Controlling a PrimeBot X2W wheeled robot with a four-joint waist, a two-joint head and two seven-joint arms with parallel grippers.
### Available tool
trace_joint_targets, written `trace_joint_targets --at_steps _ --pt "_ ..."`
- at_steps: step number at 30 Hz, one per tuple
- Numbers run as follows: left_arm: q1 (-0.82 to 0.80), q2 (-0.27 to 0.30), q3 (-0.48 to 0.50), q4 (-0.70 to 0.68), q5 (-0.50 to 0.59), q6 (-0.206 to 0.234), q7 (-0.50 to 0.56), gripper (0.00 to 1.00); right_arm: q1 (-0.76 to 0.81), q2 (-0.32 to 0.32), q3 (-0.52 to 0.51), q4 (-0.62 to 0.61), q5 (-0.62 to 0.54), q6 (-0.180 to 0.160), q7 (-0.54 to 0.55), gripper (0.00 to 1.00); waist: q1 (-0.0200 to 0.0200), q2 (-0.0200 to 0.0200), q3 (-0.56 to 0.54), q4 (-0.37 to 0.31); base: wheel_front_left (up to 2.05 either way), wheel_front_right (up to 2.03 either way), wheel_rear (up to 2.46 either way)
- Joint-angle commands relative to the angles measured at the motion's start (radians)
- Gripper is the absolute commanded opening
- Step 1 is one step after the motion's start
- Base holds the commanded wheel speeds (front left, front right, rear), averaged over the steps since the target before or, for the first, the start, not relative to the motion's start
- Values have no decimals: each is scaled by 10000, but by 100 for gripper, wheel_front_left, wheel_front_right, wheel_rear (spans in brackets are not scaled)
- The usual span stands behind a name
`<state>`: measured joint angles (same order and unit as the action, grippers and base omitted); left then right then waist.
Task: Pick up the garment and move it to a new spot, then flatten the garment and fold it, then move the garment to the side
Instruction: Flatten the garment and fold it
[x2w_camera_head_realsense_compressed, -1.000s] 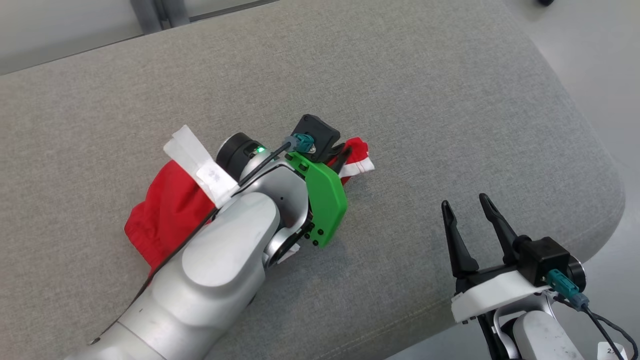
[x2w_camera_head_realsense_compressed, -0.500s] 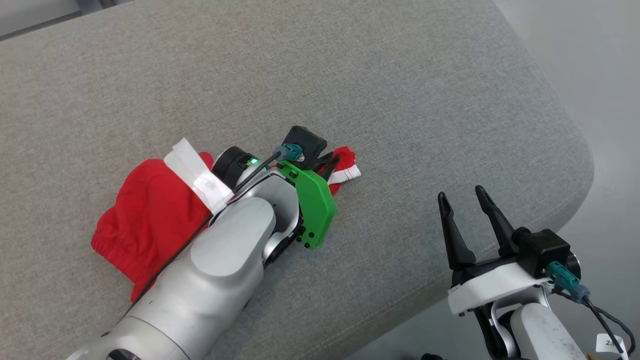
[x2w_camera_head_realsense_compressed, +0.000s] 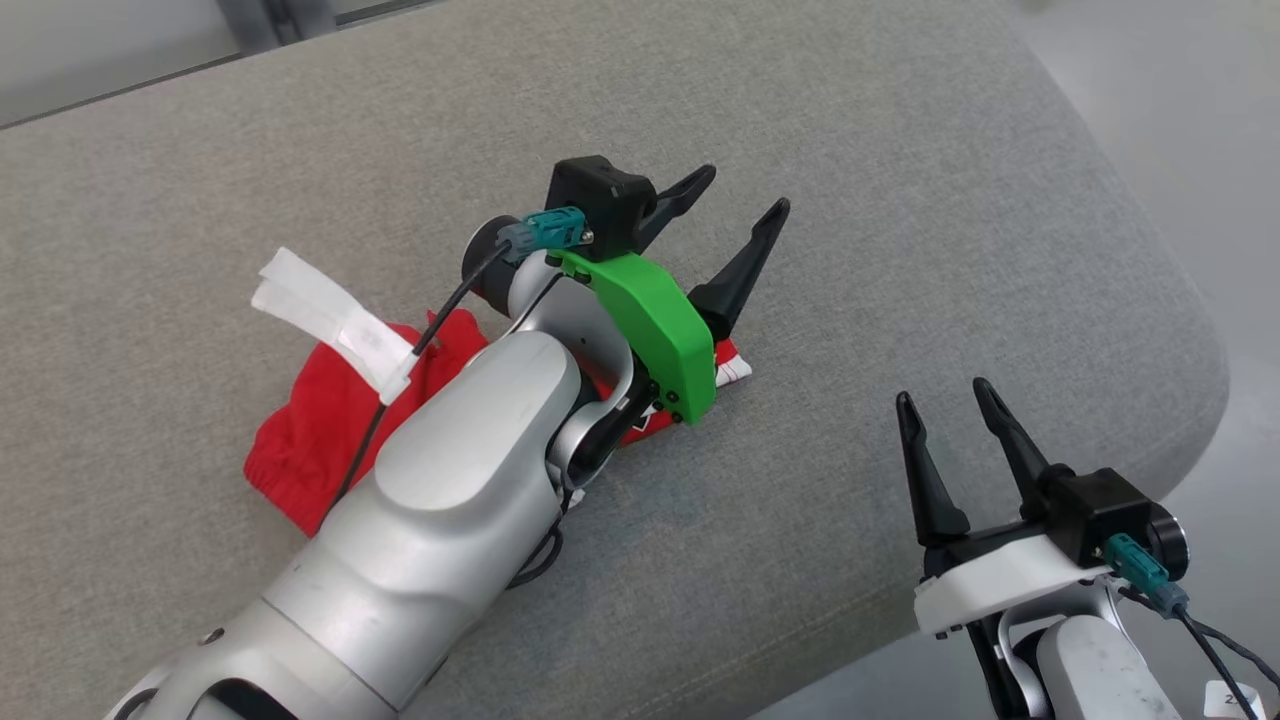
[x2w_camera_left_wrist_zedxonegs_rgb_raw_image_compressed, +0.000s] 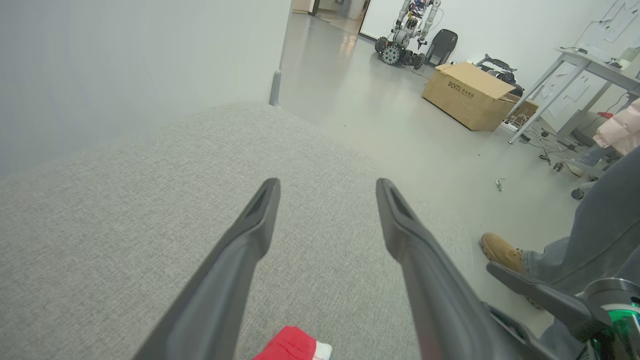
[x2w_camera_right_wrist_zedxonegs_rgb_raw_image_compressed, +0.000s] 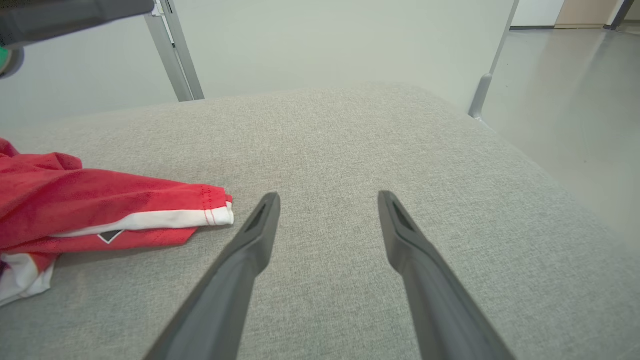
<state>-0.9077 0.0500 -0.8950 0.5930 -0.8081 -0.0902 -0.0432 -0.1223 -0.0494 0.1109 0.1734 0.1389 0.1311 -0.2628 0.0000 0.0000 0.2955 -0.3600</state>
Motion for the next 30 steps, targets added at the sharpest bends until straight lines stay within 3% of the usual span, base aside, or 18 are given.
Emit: trace_joint_targets --at_steps 1,8,13,18,24,30 --pt "-93 21 100 -211 -22 130 -129 100 148 -23 -64 -77 -122 -7 -31 100 0 0 -631 668 0 0 0" --pt "1238 1363 447 -2448 323 1356 -626 100 515 -150 -516 -809 -601 -7 -31 100 0 0 -1350 1847 0 0 0" --pt "3051 2701 724 -3813 485 2383 -1178 100 759 -366 -534 -1245 -678 -8 -32 100 0 0 -1731 2517 0 0 0" --pt "4894 3526 1124 -4750 599 3194 -1945 100 1126 -514 -612 -1479 -700 -7 -31 100 0 0 -2042 3048 0 0 0" --pt "7204 3708 2170 -5431 1407 3812 -2220 100 1770 -687 -823 -1285 -662 -7 -31 100 0 0 -2486 3511 0 0 0" --pt "8762 3339 3428 -5341 2212 3505 -2221 100 2139 -700 -1137 -896 -665 -7 -32 100 0 0 -2800 3637 0 0 0"
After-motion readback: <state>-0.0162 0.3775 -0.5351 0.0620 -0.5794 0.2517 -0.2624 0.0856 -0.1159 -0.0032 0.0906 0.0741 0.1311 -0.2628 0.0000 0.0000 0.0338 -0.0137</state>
